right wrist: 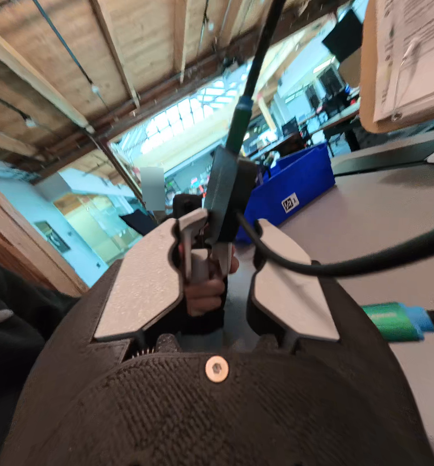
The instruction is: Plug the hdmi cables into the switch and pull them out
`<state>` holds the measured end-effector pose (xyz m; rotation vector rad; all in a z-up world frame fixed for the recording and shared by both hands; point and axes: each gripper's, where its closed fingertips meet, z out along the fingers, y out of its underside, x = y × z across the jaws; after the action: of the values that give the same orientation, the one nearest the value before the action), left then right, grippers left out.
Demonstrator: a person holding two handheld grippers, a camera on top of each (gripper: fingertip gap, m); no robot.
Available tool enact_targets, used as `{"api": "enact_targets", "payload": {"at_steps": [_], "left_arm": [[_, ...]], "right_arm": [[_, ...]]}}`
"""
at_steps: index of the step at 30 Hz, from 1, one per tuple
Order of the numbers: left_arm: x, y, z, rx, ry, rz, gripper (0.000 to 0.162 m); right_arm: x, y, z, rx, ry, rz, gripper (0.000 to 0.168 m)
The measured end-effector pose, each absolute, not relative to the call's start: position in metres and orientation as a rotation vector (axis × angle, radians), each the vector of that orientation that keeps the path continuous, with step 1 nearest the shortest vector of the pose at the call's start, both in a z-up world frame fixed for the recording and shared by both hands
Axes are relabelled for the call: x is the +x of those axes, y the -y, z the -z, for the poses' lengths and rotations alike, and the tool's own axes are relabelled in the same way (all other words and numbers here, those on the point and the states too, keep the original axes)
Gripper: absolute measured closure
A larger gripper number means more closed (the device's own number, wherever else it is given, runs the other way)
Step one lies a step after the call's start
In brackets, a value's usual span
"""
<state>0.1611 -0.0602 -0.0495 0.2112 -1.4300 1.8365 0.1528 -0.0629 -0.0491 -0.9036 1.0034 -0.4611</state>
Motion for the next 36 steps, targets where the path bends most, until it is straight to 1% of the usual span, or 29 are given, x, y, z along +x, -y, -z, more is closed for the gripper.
{"api": "enact_targets", "payload": {"at_steps": [1, 2, 3, 5, 7, 8, 10, 12, 14, 17, 19, 21, 22, 23, 24, 29, 31, 33, 36], "left_arm": [[0.169, 0.058, 0.049, 0.242, 1.42, -1.852, 0.148], [0.177, 0.056, 0.049, 0.265, 1.418, -1.866, 0.148], [0.185, 0.053, 0.049, 0.289, 1.422, -1.883, 0.148], [0.198, 0.049, 0.05, 0.311, 1.45, -1.916, 0.148], [0.205, 0.046, 0.055, 0.316, 1.527, -1.936, 0.148], [0.207, 0.046, 0.059, 0.312, 1.57, -1.936, 0.148], [0.208, 0.045, 0.065, 0.301, 1.624, -1.935, 0.148], [0.204, 0.047, 0.066, 0.273, 1.632, -1.92, 0.148], [0.195, 0.049, 0.068, 0.217, 1.641, -1.884, 0.148], [0.171, 0.052, 0.07, 0.068, 1.683, -1.822, 0.148], [0.158, 0.053, 0.072, -0.024, 1.714, -1.8, 0.148], [0.149, 0.054, 0.073, -0.085, 1.739, -1.791, 0.148], [0.147, 0.054, 0.075, -0.101, 1.751, -1.785, 0.148], [0.146, 0.055, 0.076, -0.11, 1.762, -1.772, 0.148], [0.144, 0.054, 0.077, -0.125, 1.76, -1.749, 0.148], [0.135, 0.049, 0.078, -0.19, 1.745, -1.665, 0.148], [0.134, 0.045, 0.076, -0.229, 1.744, -1.656, 0.148], [0.135, 0.038, 0.064, -0.273, 1.68, -1.708, 0.148], [0.146, 0.033, 0.032, -0.202, 1.49, -1.902, 0.146]], "right_arm": [[0.152, 0.06, 0.053, -0.957, -1.012, 0.441, 0.103], [0.15, 0.058, 0.058, -1.017, -1.031, 0.421, 0.098], [0.147, 0.056, 0.064, -1.094, -1.041, 0.398, 0.096], [0.132, 0.049, 0.074, -1.284, -1.026, 0.338, 0.102], [0.112, 0.045, 0.073, -1.436, -0.987, 0.31, 0.102], [0.105, 0.046, 0.067, -1.477, -0.963, 0.346, 0.102], [0.107, 0.062, 0.047, -1.453, -0.97, 0.555, 0.103], [0.115, 0.084, 0.028, -1.32, -1.035, 0.717, 0.114], [0.119, 0.093, 0.025, -1.269, -1.073, 0.755, 0.114], [0.125, 0.102, 0.038, -1.317, -1.131, 0.798, 0.119], [0.127, 0.098, 0.049, -1.36, -1.137, 0.744, 0.124], [0.127, 0.087, 0.059, -1.383, -1.113, 0.613, 0.131], [0.128, 0.085, 0.063, -1.365, -1.119, 0.572, 0.128], [0.131, 0.089, 0.063, -1.33, -1.128, 0.572, 0.133], [0.133, 0.091, 0.064, -1.3, -1.13, 0.565, 0.143], [0.132, 0.073, 0.067, -1.314, -1.037, 0.446, 0.141], [0.132, 0.067, 0.067, -1.358, -1.026, 0.467, 0.145], [0.131, 0.06, 0.055, -1.332, -1.013, 0.432, 0.148], [0.131, 0.051, 0.026, -1.154, -0.953, 0.38, 0.153]]}}
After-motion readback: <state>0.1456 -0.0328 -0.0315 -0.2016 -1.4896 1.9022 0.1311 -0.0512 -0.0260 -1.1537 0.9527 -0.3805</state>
